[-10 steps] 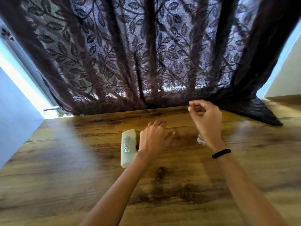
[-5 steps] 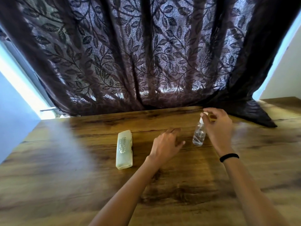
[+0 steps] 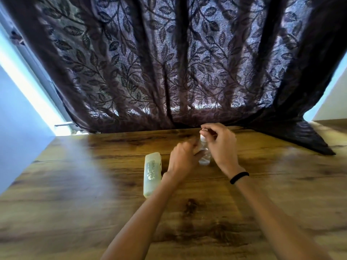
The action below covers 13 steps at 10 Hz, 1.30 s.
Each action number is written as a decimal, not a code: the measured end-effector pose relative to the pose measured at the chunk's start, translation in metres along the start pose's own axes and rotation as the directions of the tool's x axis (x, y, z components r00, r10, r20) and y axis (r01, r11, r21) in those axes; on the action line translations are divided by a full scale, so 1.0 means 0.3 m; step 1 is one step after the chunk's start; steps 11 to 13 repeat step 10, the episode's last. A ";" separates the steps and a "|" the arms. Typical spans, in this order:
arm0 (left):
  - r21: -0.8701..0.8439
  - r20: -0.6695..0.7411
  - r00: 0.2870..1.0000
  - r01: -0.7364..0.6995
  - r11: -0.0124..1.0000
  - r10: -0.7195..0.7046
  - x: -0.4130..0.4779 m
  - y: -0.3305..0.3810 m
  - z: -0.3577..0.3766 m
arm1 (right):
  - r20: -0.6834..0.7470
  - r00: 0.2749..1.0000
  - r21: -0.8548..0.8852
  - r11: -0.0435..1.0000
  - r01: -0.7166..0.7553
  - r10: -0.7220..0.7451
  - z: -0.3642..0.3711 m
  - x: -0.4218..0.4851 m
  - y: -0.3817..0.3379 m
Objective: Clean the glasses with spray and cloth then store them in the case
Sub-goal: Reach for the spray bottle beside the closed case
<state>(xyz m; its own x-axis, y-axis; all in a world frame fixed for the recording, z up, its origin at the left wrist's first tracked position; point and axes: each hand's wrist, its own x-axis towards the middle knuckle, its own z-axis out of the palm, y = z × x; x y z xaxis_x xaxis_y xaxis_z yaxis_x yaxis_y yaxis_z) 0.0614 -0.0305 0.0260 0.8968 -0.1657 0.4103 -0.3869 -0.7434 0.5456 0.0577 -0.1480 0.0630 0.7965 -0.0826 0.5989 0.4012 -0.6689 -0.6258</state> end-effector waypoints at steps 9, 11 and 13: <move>0.078 -0.133 0.980 0.158 0.984 -0.147 0.046 -0.321 -0.163 | 0.308 0.950 0.127 0.992 0.003 -0.043 0.332 0.111 -0.105; 0.059 -0.250 0.964 0.105 0.993 -0.087 0.054 -0.296 -0.194 | 0.283 0.958 0.116 0.993 0.007 -0.039 0.310 0.111 -0.105; 0.059 -0.250 0.964 0.105 0.993 -0.087 0.054 -0.296 -0.194 | 0.283 0.958 0.116 0.993 0.007 -0.039 0.310 0.111 -0.105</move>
